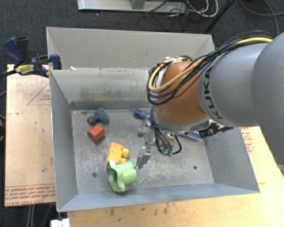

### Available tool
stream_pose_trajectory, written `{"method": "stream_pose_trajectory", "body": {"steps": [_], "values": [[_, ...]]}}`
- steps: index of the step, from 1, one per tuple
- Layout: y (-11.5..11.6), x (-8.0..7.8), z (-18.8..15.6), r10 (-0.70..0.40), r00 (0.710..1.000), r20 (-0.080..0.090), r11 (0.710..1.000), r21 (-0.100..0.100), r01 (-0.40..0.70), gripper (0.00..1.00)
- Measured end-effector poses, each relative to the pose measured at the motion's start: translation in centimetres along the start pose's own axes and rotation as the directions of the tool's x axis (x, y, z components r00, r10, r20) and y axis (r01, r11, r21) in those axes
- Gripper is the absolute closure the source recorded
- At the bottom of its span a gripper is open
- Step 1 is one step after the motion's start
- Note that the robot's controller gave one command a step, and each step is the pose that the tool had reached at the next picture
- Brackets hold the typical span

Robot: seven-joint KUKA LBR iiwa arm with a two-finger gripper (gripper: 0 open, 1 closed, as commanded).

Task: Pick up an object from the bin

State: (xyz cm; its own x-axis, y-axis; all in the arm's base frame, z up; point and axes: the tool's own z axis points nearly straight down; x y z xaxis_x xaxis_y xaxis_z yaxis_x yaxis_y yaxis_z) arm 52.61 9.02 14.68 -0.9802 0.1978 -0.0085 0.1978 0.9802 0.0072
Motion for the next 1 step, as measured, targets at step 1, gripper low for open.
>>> {"method": "stream_pose_trajectory", "body": {"steps": [1], "values": [[5.55,-3.18,7.32,-0.202,0.979,-0.007,0.979,0.006,0.202,0.0]]}}
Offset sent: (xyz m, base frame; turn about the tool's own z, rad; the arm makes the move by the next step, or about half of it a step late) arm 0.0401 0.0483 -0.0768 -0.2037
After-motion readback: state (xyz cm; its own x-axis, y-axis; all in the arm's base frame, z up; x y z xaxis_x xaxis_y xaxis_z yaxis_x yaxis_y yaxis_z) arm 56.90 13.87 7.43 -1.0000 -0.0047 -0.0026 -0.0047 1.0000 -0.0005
